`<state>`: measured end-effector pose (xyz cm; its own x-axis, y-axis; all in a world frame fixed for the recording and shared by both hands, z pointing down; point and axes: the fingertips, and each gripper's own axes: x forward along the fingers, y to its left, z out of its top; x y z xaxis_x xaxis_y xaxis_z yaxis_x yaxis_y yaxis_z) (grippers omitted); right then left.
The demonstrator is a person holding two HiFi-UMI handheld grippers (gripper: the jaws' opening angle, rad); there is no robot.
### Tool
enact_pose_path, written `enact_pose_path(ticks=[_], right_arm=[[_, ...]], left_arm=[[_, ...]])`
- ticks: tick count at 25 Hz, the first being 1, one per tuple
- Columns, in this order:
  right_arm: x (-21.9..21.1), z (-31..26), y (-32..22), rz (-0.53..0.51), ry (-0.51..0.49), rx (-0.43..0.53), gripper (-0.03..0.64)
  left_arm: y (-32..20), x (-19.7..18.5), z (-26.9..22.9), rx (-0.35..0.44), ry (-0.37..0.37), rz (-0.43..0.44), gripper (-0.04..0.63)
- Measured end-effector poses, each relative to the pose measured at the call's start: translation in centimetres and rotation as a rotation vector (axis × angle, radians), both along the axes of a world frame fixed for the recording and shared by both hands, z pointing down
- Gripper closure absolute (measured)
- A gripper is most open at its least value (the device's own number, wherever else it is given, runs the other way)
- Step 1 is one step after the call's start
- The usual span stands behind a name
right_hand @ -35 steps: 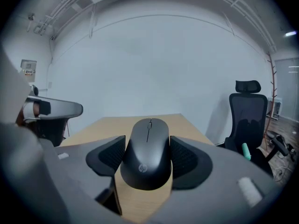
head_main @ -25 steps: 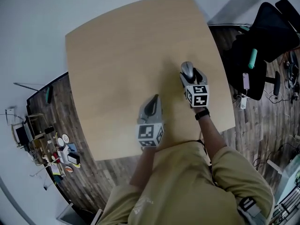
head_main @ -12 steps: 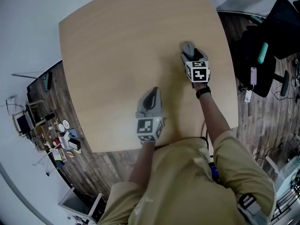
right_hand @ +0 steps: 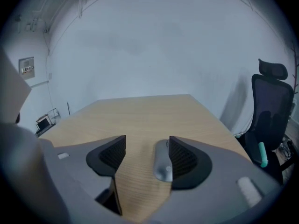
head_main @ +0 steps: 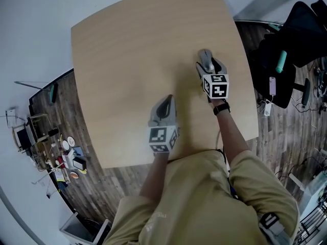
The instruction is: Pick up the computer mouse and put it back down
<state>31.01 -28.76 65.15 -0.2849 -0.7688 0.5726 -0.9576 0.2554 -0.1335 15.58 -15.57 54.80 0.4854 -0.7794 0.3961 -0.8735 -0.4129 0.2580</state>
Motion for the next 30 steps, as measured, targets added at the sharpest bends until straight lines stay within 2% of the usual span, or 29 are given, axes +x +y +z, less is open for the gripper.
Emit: enact_pose_path(ticks=[6,16,24,30], right_arm=[[-3.9,-8.8,5.8,-0.001,-0.024,0.156,0.41],[-11.4,-18.6,16.3,-0.078,-0.084,0.35,0.6],[-15.4,-23.5,21.6,-0.092,-0.084,0.468,0.609],[-16.9,-24.6,24.0,-0.072,-0.059,0.511,0.609]], left_arm=[[1.5,-3.2,-3.5,0.065,0.03,-0.014,0.595],[5.4,-9.1,-10.4,0.222,0.03,-0.045,0.595],[9.0,-10.8,-12.7,0.298,0.032,-0.008,0.595],[11.0,-12.1,-13.9,0.336,0.039,0.016,0.595]])
